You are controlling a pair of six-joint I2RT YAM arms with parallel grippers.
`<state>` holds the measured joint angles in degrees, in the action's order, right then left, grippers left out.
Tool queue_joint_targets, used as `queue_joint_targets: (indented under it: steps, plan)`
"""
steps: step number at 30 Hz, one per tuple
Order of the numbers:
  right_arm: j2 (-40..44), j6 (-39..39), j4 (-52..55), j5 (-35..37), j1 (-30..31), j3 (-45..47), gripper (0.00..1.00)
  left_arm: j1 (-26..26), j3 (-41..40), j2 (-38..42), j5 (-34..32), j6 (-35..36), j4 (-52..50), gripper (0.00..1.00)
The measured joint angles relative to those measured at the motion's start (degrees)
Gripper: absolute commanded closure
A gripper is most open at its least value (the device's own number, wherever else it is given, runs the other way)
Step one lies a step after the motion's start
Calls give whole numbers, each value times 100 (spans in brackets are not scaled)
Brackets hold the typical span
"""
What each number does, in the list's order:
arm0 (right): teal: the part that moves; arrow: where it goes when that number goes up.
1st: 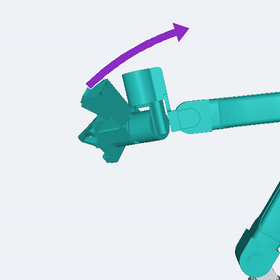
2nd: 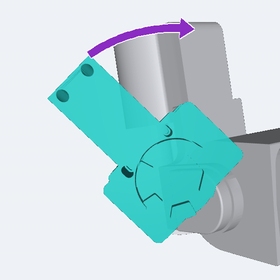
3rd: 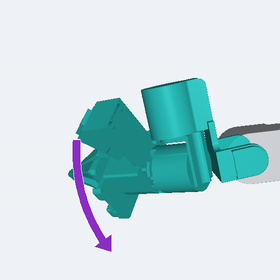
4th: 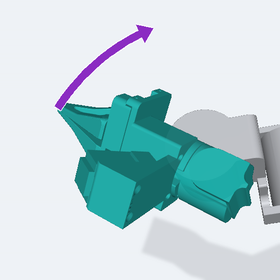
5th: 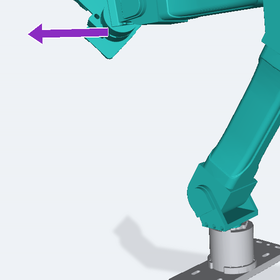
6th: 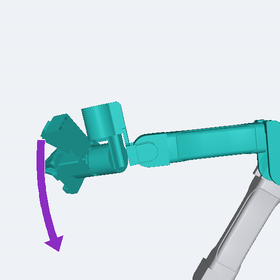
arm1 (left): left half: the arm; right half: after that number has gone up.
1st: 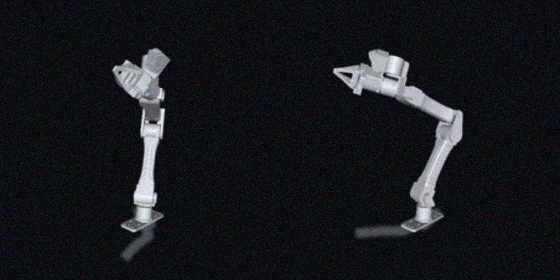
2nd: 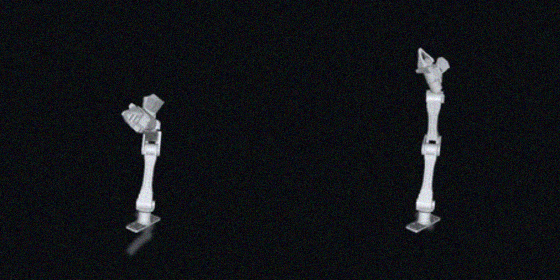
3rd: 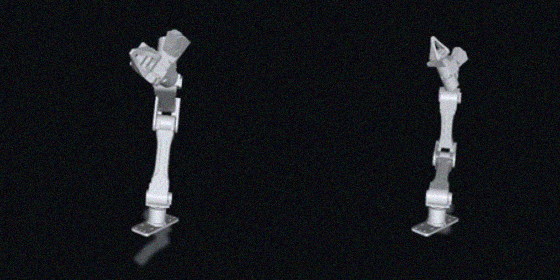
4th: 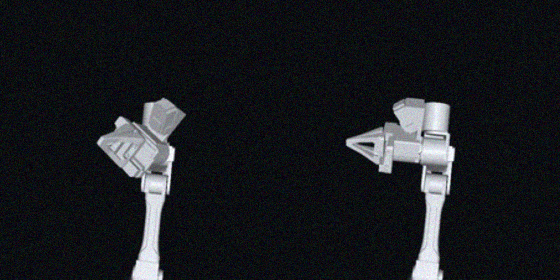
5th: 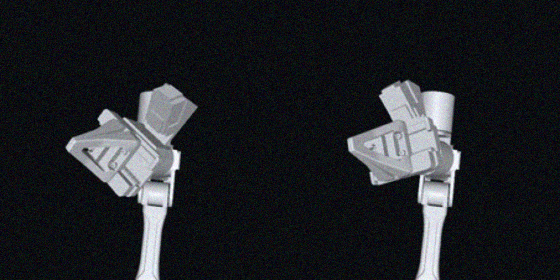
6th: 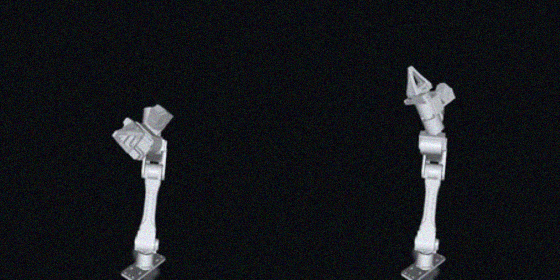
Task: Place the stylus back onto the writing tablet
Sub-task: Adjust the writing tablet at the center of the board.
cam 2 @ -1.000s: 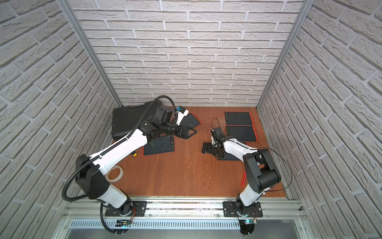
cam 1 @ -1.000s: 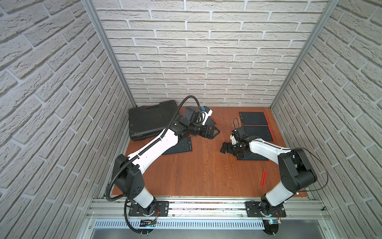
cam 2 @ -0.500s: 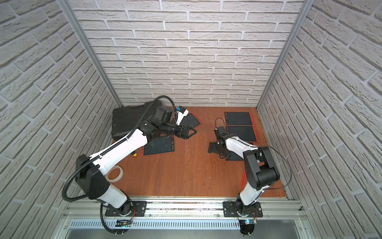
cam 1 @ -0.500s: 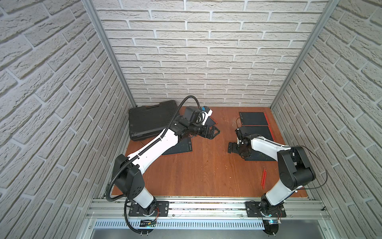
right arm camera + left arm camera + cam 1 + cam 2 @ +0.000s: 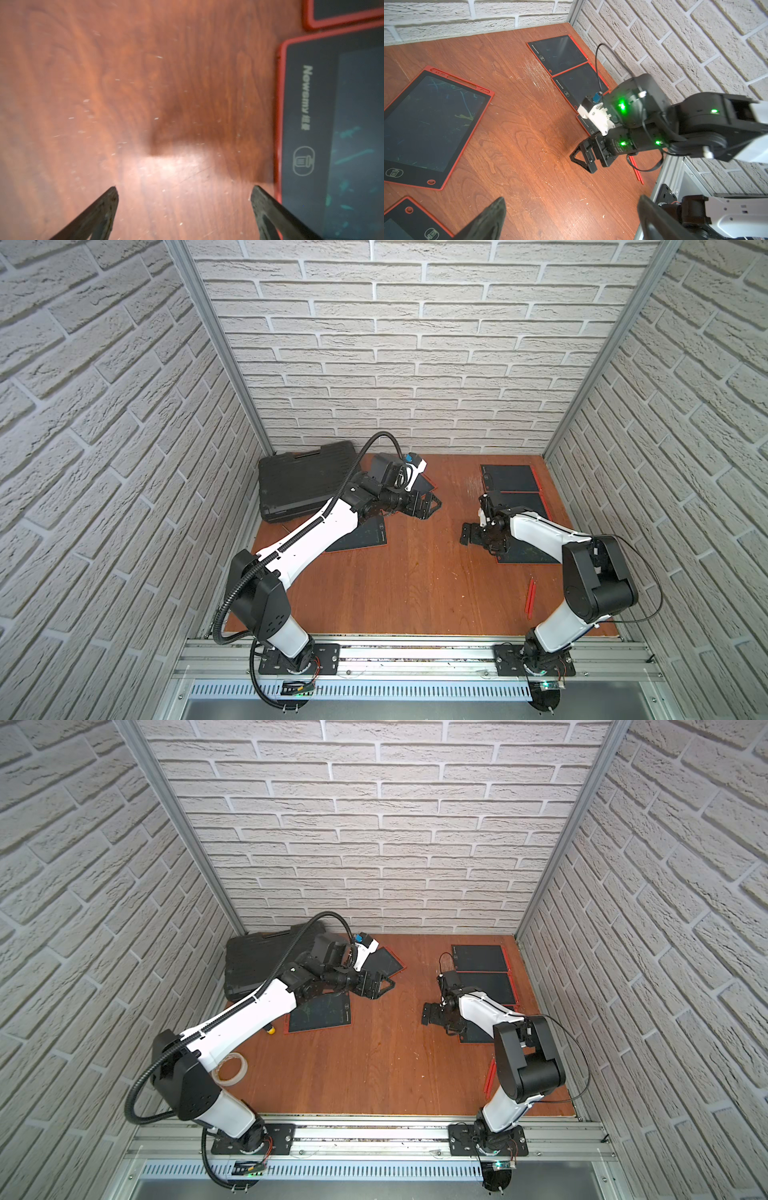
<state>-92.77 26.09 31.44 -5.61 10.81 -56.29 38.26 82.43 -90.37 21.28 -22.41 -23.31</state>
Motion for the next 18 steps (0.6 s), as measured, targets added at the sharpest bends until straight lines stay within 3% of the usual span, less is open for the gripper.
queue_joint_targets:
  steps: [7, 18]
  plan:
    - [1045, -85, -61, -240, 326, 328, 5, -33, 0, 0, -254, 63, -83, 2]
    - [2627, -7, 273, 179, 942, 732, 7, -175, 391, -616, -1137, -291, -551, 2]
